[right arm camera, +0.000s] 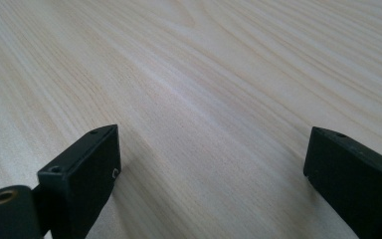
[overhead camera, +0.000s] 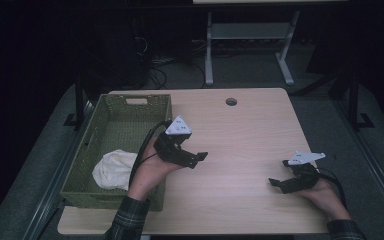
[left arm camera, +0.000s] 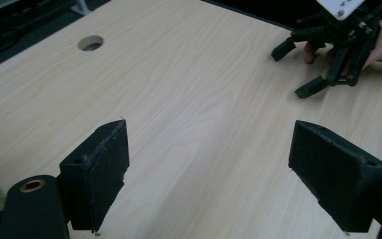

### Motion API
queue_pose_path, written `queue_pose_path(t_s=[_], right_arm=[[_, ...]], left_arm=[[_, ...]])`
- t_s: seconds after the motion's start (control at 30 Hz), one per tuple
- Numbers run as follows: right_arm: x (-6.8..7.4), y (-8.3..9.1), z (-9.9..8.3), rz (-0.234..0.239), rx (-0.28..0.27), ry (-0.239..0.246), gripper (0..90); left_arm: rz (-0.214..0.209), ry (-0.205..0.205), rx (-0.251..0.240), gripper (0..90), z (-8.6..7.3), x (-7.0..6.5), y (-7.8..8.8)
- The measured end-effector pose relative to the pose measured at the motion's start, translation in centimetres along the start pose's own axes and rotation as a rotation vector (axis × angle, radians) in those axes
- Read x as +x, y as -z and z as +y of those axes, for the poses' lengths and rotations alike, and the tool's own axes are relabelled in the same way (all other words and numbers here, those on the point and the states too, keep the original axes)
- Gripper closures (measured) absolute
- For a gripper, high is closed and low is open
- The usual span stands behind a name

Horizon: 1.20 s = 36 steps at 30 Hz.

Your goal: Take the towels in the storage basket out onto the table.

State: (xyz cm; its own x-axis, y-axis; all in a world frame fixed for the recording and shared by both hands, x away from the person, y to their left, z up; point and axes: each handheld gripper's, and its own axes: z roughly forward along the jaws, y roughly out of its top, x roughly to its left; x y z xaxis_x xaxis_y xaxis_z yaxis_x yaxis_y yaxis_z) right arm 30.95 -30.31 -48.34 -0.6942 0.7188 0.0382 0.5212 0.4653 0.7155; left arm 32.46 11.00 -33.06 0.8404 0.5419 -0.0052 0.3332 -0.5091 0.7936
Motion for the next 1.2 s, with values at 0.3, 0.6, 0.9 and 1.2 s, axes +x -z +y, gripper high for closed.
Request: queue_pose_path(t_s=[0.3, 0.6, 0.9, 1.2], right_arm=[[0.0, 0.0, 0.0, -0.002, 0.000, -0.001, 7.4], [0.0, 0.0, 0.0, -0.002, 0.000, -0.002, 7.5], [0.0, 0.0, 0.0, -0.002, 0.002, -0.002, 7.5], [0.0, 0.0, 0.0, -0.003, 0.002, -0.001, 7.5]], left_arm=[[0.014, 0.013, -0.007, 19.9, -0.7, 1.3, 1.8], [0.042, 0.045, 0.017, 20.7, -1.7, 2.6, 3.3], [0.084, 0.075, 0.018, 20.7, -2.7, 3.8, 4.7], [0.124, 0.100, 0.024, 20.0, -3.9, 4.8, 6.1]])
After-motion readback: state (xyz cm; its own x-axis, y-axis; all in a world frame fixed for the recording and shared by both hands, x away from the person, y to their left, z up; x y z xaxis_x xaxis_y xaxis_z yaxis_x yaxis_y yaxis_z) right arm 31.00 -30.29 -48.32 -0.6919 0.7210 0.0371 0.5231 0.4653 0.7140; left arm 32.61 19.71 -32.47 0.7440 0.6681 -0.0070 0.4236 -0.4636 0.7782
